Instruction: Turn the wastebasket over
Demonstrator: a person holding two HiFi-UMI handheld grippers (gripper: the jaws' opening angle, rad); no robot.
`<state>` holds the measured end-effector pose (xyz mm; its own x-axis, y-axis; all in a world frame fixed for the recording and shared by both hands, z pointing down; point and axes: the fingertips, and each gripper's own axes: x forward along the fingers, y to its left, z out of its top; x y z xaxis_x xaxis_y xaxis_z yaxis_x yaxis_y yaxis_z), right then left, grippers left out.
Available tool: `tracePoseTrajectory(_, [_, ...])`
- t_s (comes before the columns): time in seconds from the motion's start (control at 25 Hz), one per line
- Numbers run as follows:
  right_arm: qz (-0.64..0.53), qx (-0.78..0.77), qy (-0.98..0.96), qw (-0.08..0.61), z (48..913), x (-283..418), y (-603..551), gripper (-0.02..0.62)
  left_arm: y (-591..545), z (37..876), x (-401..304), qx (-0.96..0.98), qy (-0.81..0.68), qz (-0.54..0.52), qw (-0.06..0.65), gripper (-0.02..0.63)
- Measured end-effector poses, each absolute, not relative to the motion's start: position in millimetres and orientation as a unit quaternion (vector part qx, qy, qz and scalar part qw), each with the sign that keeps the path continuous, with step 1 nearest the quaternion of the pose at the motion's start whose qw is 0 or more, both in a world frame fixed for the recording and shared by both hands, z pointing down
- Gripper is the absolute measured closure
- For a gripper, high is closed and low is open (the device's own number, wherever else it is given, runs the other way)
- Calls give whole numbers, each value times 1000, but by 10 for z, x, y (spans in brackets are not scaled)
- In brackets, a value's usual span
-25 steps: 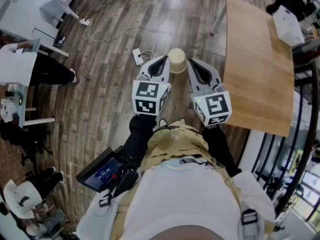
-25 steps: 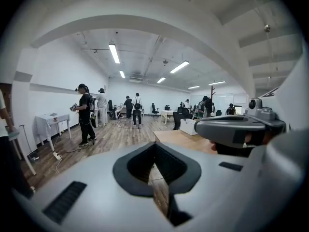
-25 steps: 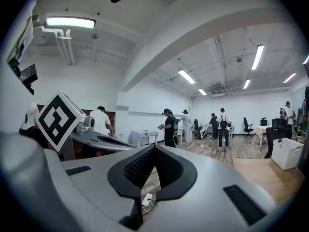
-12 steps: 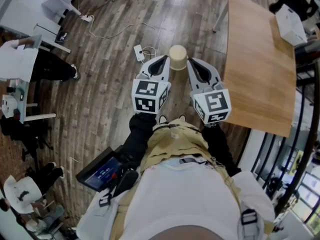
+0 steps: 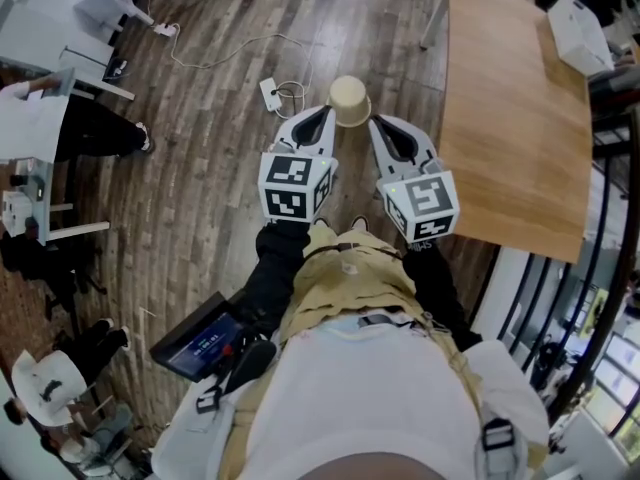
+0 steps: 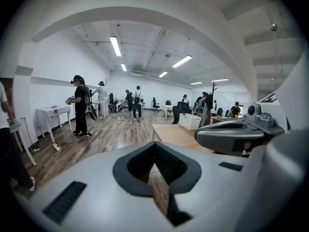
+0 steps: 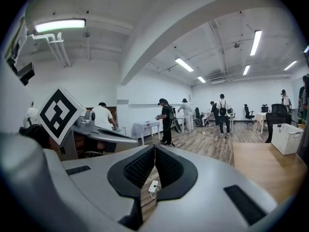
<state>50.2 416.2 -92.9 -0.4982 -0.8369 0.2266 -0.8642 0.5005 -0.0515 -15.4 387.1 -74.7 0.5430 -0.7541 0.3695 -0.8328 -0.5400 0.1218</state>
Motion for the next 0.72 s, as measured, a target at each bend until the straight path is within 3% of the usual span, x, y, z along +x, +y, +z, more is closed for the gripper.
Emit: tracePoseTrajectory(0.72, [132,485,-857,110,-296,372,3764,572,3484,-145,-361,855,-457,164,183,604])
